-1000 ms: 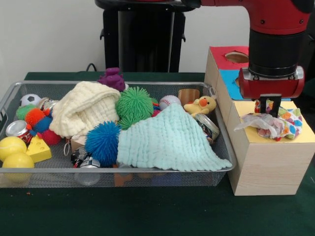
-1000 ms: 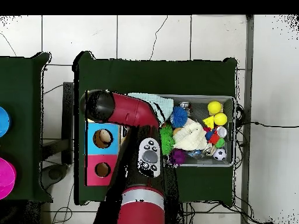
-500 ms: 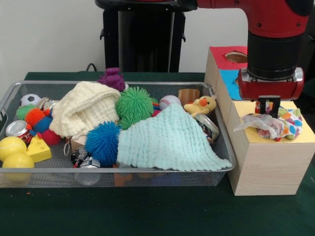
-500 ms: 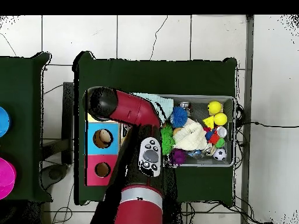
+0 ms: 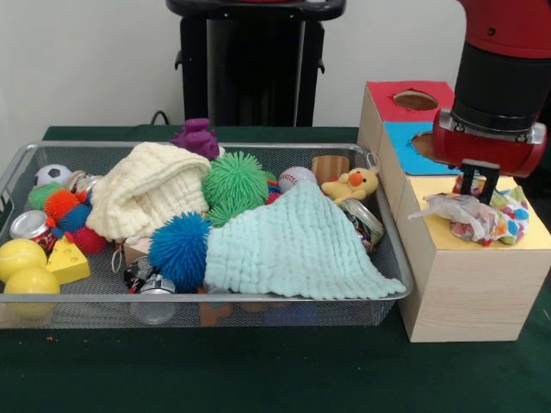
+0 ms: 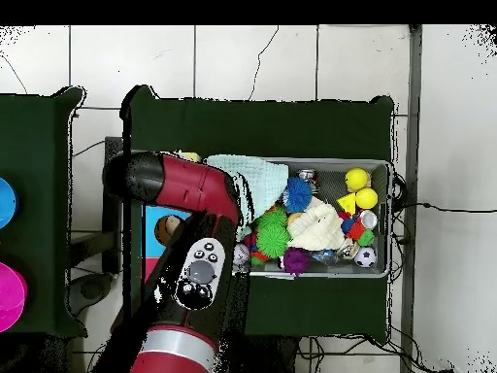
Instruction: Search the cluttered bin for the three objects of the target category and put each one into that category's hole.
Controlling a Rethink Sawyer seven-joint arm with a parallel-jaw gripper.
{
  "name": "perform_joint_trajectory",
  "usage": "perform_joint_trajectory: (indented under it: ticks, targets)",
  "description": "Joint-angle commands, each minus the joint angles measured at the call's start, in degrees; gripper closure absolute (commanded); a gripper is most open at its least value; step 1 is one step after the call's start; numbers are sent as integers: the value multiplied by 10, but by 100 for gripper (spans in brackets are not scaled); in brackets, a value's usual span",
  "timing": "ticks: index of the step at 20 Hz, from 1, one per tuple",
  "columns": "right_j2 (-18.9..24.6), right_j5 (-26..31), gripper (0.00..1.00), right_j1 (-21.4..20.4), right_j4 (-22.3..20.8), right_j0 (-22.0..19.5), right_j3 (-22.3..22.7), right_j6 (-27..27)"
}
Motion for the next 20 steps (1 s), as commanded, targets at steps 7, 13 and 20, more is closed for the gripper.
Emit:
perform_joint_trajectory:
  ticks: [7,13,20]
  targets:
    - [4,-31,100,102,-10,20,70,207]
    - [13,22,100,111,9,20,71,240]
    - [20,44,100,104,27,19,83,242]
